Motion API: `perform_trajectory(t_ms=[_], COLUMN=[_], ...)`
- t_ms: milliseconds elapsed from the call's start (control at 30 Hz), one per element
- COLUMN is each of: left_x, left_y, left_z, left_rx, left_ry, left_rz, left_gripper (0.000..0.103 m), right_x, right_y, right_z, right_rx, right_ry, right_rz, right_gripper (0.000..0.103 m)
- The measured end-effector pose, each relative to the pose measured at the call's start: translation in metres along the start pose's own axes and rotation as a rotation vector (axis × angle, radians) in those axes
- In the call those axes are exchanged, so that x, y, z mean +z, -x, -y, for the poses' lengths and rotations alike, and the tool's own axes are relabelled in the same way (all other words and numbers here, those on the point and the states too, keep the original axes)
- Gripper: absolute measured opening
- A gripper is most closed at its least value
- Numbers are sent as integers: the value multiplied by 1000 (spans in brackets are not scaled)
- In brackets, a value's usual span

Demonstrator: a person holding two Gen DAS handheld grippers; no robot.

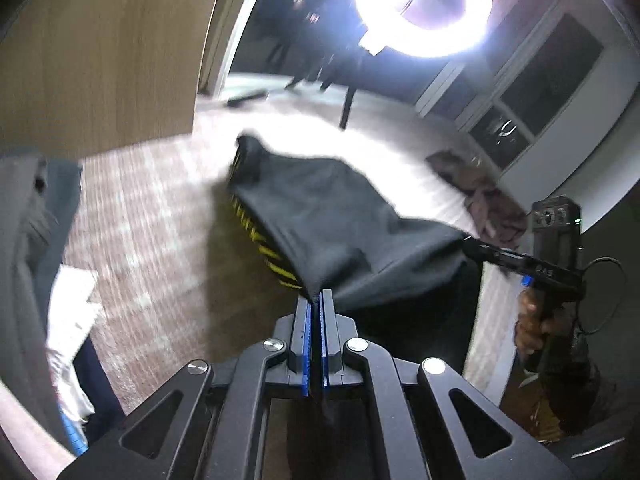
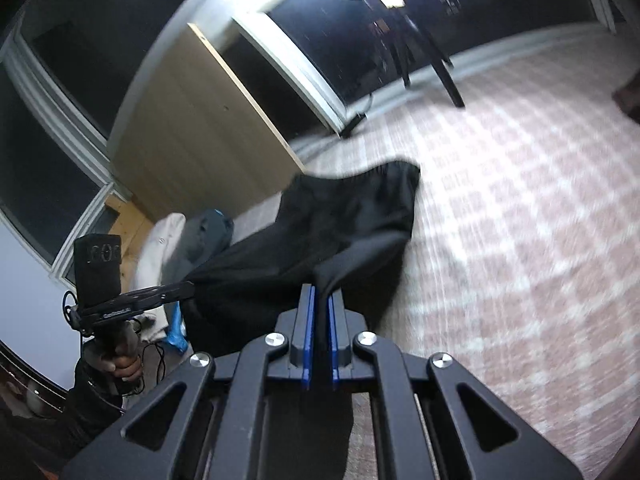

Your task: Fold clothes

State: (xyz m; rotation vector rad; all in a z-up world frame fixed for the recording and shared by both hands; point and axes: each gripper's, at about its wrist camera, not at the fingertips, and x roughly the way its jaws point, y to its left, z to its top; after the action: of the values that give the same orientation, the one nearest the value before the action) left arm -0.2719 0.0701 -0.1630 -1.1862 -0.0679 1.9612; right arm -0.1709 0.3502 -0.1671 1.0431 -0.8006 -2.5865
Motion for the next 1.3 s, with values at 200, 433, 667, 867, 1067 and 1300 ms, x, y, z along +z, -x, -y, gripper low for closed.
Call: perform_trajectory(t_ms=[200,433,667,867,1067,1300], left_x=[9,-3,-42,-34,-1,-10], left_y=[67,137,183,124,-25,-19], left_z=[2,53,93,54,-34,-60], left_rx=[7,19,-1,9,171,221], left_ry=[-63,-133,-136,-13,162,260], left_rz=[131,262,286,172,-45,-27], left_gripper=[3,3,3,3,5,32], right_x=[25,27,2,9,33,37], right_y=[31,105,163,99,-49,-34], right_z=[-35,-84,-120,-77,12,53], right_rx=[-18,6,27,-16,-208,-226], right_ry=[81,207,302,225,160,126], right_rz=[86,165,165,11,-267,-237], right_gripper=[6,6,6,6,12,36])
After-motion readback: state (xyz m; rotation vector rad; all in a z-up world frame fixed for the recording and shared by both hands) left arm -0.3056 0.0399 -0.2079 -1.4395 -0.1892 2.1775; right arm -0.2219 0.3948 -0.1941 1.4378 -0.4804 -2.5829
